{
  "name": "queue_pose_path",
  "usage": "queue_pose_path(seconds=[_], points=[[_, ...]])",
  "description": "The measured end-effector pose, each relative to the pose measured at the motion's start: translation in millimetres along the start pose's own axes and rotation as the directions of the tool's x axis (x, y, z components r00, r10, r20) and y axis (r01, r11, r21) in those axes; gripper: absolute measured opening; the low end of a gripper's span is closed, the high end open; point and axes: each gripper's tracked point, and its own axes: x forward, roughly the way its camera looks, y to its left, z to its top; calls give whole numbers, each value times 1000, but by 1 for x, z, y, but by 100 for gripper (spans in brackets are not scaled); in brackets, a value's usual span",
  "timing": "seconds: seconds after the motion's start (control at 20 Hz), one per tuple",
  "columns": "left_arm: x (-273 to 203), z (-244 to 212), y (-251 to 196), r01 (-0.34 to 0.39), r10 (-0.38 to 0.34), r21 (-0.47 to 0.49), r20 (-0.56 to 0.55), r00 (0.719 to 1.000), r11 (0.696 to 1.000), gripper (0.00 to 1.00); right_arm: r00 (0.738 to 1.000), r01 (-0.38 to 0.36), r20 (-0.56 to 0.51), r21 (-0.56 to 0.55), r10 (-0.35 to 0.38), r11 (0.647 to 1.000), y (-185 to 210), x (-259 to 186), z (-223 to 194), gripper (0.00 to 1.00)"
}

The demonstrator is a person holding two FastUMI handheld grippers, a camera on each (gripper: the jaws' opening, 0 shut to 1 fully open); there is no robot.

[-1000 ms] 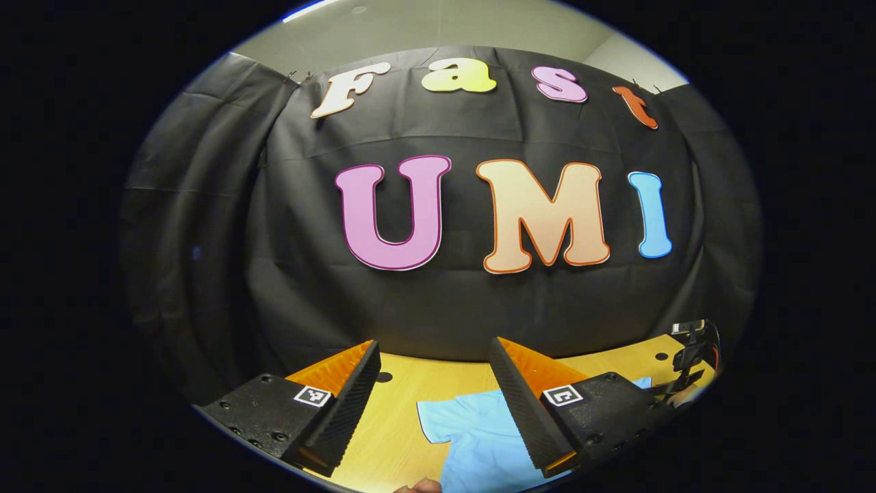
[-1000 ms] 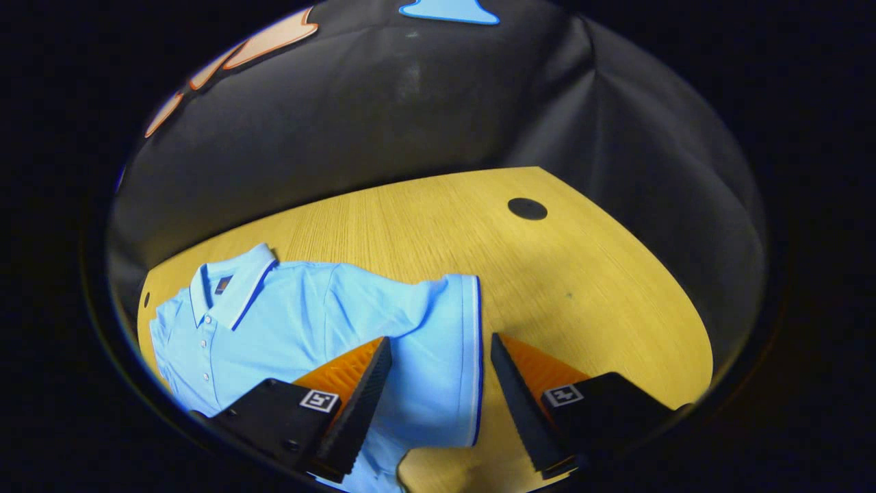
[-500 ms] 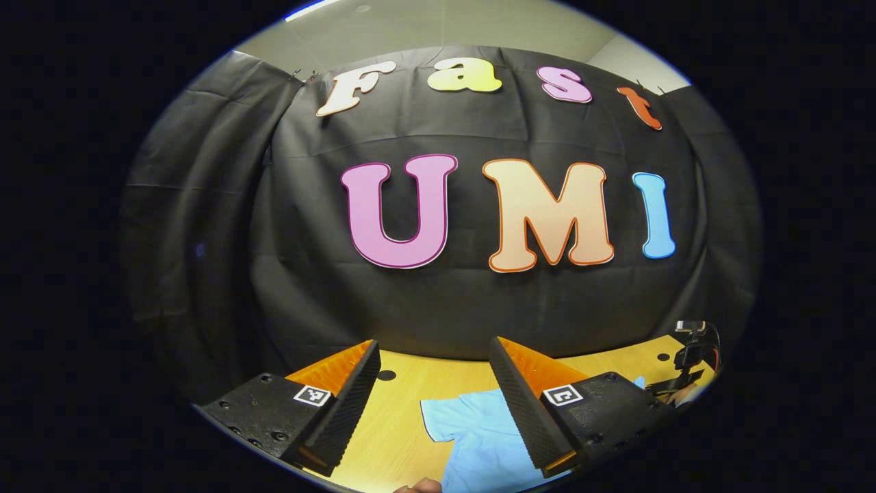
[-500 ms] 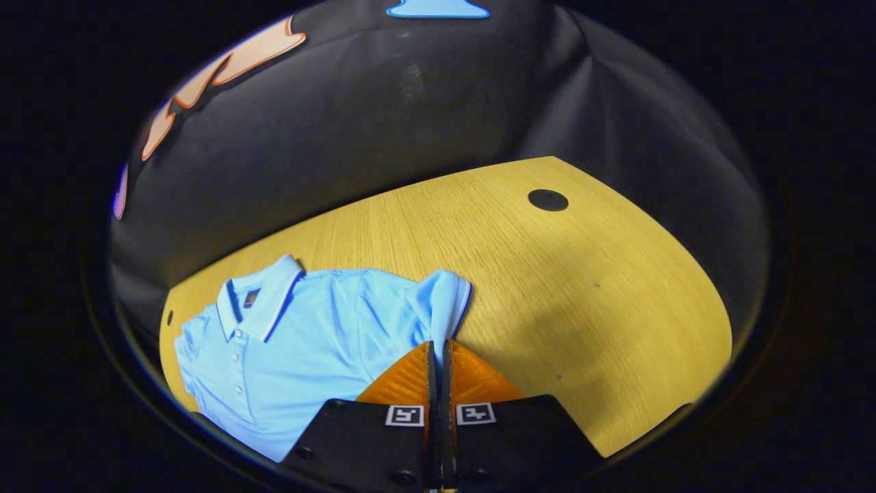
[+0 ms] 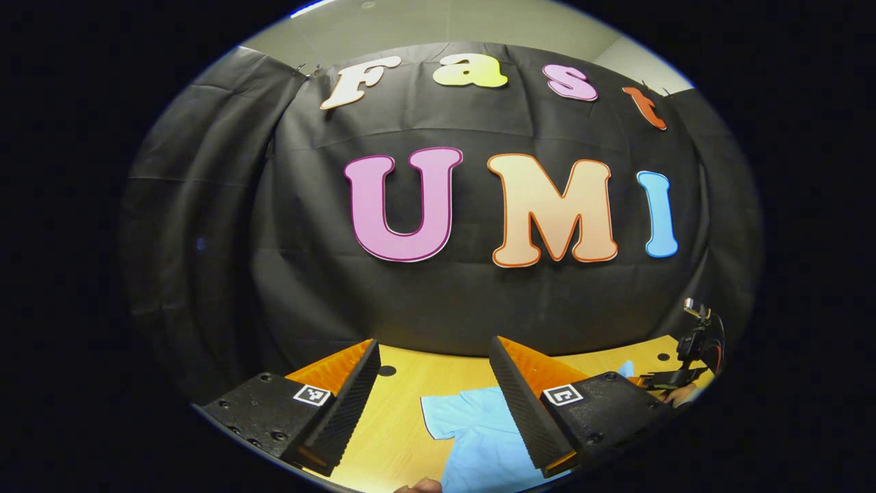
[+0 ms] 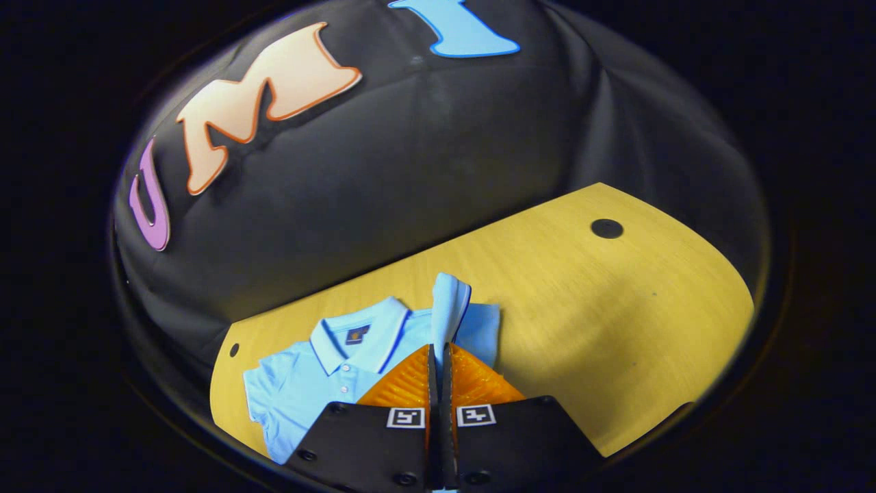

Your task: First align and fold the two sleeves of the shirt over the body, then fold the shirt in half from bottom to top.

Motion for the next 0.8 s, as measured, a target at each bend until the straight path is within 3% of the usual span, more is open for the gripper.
queue_pose_path(seconds=[0.2,0.5,0.65,0.8], points=[[3,-6,5,-6,6,-1,-14,1000,1000,96,997,-59,-54,13,60,998,35,8,-36,0],[13,-31,24,-36,33,-39,-70,997,999,97,989,-112,-99,-65,106,992,67,16,-70,7],[19,-35,31,-53,51,-34,-54,997,998,97,993,-118,-26,-133,116,984,71,5,-53,100],[29,-44,32,-57,55,-26,-58,997,998,95,993,-113,-3,-174,114,978,66,-12,-40,98]])
